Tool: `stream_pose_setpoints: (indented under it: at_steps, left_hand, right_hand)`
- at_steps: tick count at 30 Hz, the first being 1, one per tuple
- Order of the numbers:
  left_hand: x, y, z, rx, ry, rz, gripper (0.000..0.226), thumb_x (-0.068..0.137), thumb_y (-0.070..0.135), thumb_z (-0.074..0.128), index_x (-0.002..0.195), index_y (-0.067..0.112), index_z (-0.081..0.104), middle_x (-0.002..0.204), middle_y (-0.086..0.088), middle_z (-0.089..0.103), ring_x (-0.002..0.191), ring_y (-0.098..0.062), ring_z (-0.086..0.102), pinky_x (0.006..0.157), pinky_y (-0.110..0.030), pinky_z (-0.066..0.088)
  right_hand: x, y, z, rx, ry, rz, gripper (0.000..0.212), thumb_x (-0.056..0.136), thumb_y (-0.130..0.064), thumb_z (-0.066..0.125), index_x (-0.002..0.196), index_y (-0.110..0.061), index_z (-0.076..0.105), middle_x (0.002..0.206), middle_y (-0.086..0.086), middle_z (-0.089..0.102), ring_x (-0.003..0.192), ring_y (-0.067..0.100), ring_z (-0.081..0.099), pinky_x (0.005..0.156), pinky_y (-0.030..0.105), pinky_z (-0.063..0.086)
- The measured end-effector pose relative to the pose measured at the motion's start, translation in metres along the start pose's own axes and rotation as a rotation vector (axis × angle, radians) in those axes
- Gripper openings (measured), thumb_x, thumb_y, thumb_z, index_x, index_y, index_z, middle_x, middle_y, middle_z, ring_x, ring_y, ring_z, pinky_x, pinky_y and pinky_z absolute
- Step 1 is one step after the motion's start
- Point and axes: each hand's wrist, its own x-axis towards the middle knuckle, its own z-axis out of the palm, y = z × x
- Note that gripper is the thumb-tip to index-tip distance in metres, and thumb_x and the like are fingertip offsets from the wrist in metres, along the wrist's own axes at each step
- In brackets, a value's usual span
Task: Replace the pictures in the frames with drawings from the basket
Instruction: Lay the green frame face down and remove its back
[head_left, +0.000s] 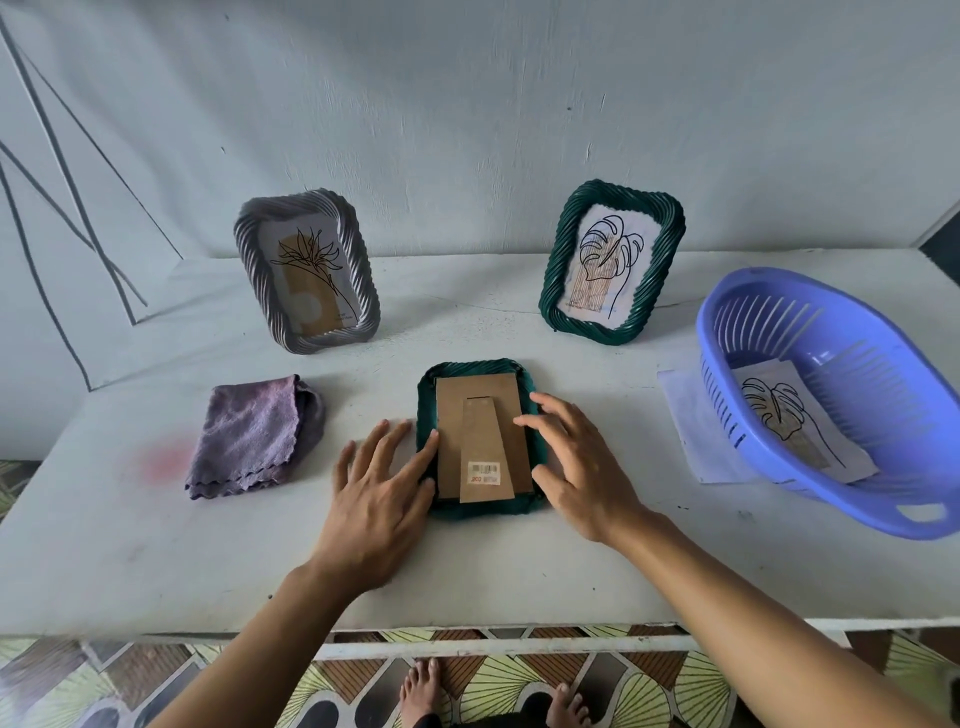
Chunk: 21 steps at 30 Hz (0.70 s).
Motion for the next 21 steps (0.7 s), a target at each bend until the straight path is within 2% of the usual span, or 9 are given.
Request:
stream_pose_setpoints:
  at_steps: [2, 5, 9, 12, 16, 19, 21]
  left_hand:
    - [0.004, 0.011, -0.003, -0.017, 0.001, -0.033, 0.059, 0.099, 0.054, 0.013, 0.154, 0.043, 0.03, 0.162, 0.001, 0.024, 0.154, -0.018, 0.007, 0.121, -0.05, 0.01]
    - [0.012, 0.029, -0.009, -0.054, 0.039, -0.11, 0.058, 0.096, 0.051, 0.015, 0.144, 0.04, 0.046, 0.156, 0.001, 0.032, 0.148, -0.017, 0.02, 0.113, -0.052, 0.02]
    - [0.026, 0.049, -0.015, -0.029, 0.084, -0.239, 0.048, 0.092, 0.056, 0.031, 0.125, 0.037, 0.061, 0.14, 0.004, 0.048, 0.13, -0.019, 0.041, 0.104, -0.046, 0.026]
    - [0.038, 0.062, -0.022, -0.027, 0.1, -0.273, 0.053, 0.09, 0.063, 0.032, 0.128, 0.035, 0.056, 0.13, 0.002, 0.052, 0.121, -0.022, 0.045, 0.099, -0.043, 0.027]
    - [0.056, 0.079, -0.024, 0.044, -0.006, -0.213, 0.054, 0.095, 0.064, 0.038, 0.141, 0.035, 0.04, 0.132, -0.005, 0.048, 0.119, -0.028, 0.048, 0.097, -0.045, 0.032]
    - [0.066, 0.088, -0.021, 0.092, -0.082, -0.201, 0.065, 0.091, 0.071, 0.038, 0.145, 0.036, 0.036, 0.134, -0.005, 0.045, 0.121, -0.029, 0.051, 0.099, -0.044, 0.034]
    - [0.069, 0.09, -0.02, 0.103, -0.09, -0.211, 0.067, 0.09, 0.072, 0.041, 0.145, 0.034, 0.037, 0.133, -0.006, 0.044, 0.119, -0.029, 0.052, 0.099, -0.043, 0.035]
  right_hand:
    - [0.0, 0.001, -0.002, 0.026, 0.027, 0.037, 0.056, 0.079, -0.023, 0.045, 0.135, -0.025, 0.05, 0.154, -0.009, 0.03, 0.142, 0.006, 0.026, 0.115, 0.026, 0.026]
    - [0.001, 0.003, -0.007, 0.064, 0.018, 0.04, 0.059, 0.076, -0.021, 0.048, 0.135, -0.022, 0.051, 0.15, -0.008, 0.035, 0.14, 0.007, 0.03, 0.114, 0.023, 0.027]
    - [0.004, 0.016, -0.017, 0.043, 0.066, -0.026, 0.052, 0.081, -0.019, 0.054, 0.133, -0.017, 0.054, 0.142, -0.005, 0.048, 0.133, 0.011, 0.041, 0.116, 0.034, 0.032]
    - [0.009, 0.027, -0.02, 0.005, 0.115, -0.065, 0.042, 0.091, -0.025, 0.057, 0.131, -0.016, 0.055, 0.139, -0.003, 0.051, 0.131, 0.012, 0.043, 0.113, 0.036, 0.036]
    - [0.016, 0.036, -0.016, -0.081, 0.1, -0.037, 0.045, 0.101, -0.034, 0.05, 0.143, -0.019, 0.048, 0.152, -0.004, 0.041, 0.142, 0.01, 0.032, 0.122, 0.04, 0.022]
    - [0.017, 0.037, -0.012, -0.193, 0.07, -0.043, 0.048, 0.104, -0.035, 0.045, 0.149, -0.021, 0.042, 0.156, -0.003, 0.038, 0.146, 0.011, 0.027, 0.124, 0.031, 0.007]
    - [0.018, 0.036, -0.013, -0.222, 0.072, -0.052, 0.049, 0.103, -0.035, 0.043, 0.149, -0.02, 0.042, 0.156, -0.001, 0.039, 0.147, 0.012, 0.027, 0.123, 0.028, 0.004]
